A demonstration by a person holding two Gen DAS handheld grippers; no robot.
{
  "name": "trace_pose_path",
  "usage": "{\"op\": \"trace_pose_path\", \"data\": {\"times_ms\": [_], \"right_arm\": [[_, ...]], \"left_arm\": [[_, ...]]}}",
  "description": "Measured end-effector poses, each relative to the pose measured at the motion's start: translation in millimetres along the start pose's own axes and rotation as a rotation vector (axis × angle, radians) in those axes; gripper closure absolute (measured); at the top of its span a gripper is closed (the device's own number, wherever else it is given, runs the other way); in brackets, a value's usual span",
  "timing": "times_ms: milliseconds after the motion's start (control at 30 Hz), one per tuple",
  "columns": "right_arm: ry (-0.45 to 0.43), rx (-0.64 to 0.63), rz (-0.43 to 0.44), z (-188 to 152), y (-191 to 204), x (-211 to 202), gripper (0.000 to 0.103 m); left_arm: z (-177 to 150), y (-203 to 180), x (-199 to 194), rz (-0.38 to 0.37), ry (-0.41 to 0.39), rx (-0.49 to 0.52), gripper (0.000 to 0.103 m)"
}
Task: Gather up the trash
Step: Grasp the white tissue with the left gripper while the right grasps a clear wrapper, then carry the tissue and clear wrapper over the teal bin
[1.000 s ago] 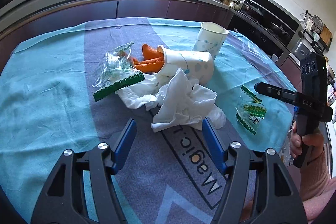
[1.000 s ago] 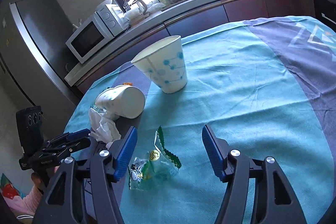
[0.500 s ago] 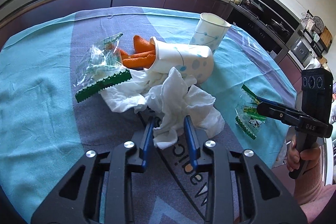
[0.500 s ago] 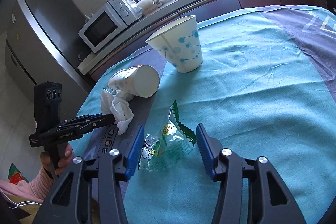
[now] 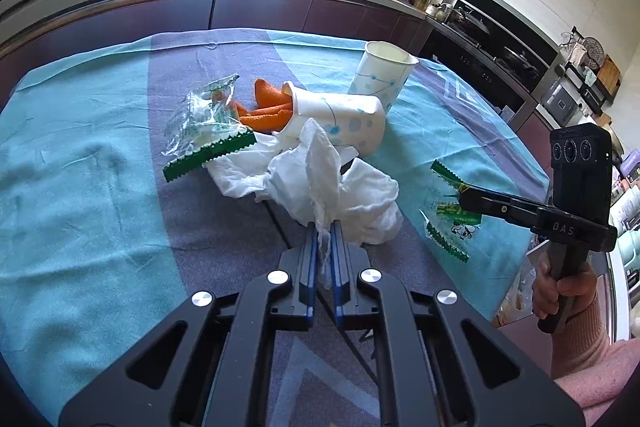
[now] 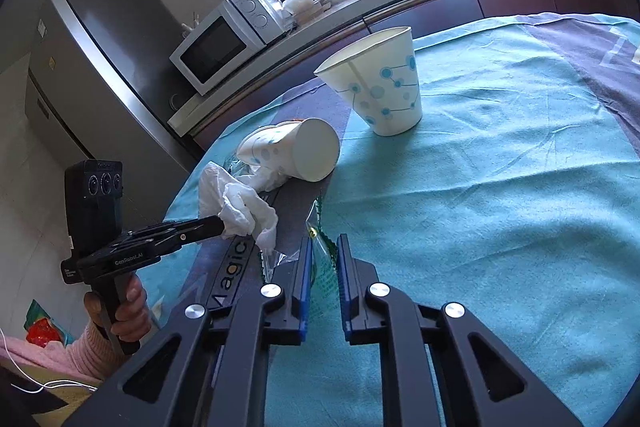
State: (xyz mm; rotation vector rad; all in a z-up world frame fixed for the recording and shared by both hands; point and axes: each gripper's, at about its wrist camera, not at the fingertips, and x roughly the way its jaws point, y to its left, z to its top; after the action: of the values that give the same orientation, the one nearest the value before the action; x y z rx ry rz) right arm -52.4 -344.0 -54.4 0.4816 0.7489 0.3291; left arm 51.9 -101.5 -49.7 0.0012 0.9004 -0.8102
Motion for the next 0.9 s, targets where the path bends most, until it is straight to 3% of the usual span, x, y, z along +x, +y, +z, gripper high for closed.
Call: {"op": "trace_pose_path", "data": {"times_ms": [267,900], "right_arm": [[-0.008,-0.040,0.049,7.0,22.4,6.8,0.093],[0.050,-0.131,0.190,14.4,82.1,51.6,0.093]], "left_arm": [[-13.4,9.9,-44.4,-0.022,-0.069,-0.025,0.097],[-57.1,40.9,-128.4,0.112,-0.176,-0.101,0.097]]}}
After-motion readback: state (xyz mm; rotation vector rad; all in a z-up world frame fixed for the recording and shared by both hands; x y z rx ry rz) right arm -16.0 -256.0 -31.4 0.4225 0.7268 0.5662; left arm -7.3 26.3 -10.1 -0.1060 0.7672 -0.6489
